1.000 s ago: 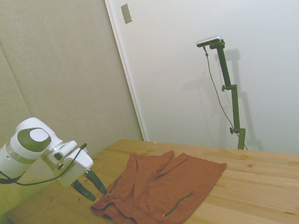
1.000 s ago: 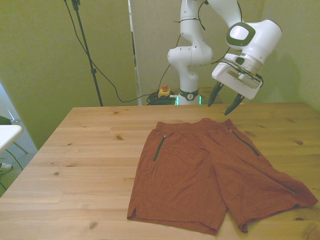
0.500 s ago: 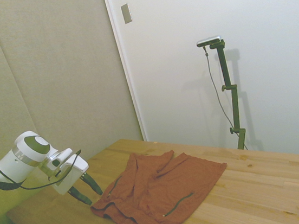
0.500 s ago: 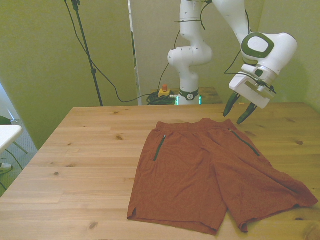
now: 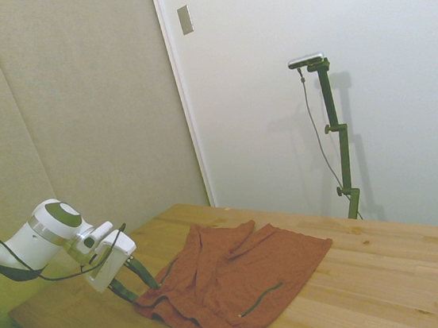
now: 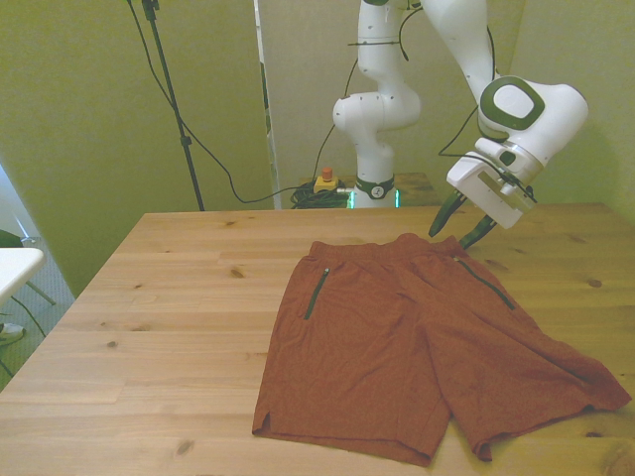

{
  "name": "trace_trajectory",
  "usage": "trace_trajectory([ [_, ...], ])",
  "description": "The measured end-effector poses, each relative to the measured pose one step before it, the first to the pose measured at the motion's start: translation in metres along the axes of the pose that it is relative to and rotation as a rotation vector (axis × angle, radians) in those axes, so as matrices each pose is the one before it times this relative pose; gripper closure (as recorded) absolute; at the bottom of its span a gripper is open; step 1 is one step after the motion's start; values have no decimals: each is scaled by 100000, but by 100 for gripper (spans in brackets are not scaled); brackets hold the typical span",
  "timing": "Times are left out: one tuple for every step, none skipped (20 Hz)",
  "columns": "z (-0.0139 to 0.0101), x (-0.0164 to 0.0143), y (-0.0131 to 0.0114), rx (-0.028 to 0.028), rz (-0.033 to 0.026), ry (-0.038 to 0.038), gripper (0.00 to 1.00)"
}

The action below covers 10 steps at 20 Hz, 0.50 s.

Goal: Fold the shorts

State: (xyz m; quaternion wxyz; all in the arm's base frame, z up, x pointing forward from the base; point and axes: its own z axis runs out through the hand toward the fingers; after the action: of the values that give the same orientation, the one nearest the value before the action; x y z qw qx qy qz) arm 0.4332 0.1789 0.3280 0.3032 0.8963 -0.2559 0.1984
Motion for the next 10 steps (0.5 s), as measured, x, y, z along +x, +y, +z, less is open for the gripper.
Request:
trace_trajectory([
  [119,148,-6,-436,235,-215,100],
  [39,52,-29,-145,54,-92,100],
  [5,-5,-20,-126,-46,-14,100],
  [-1,-24,-14,-66,-65,4,100],
  [-6,-11,-15,-52,-43,6,100],
  [-4,-18,-16,-62,-66,20,100],
  [-3,-96,-71,14,-151,-10,100],
  [3,-151,-127,18,-97,-32,100],
  [6,-99,-117,25,-88,-46,100],
  [-8,-84,-91,37,-114,-17,100],
])
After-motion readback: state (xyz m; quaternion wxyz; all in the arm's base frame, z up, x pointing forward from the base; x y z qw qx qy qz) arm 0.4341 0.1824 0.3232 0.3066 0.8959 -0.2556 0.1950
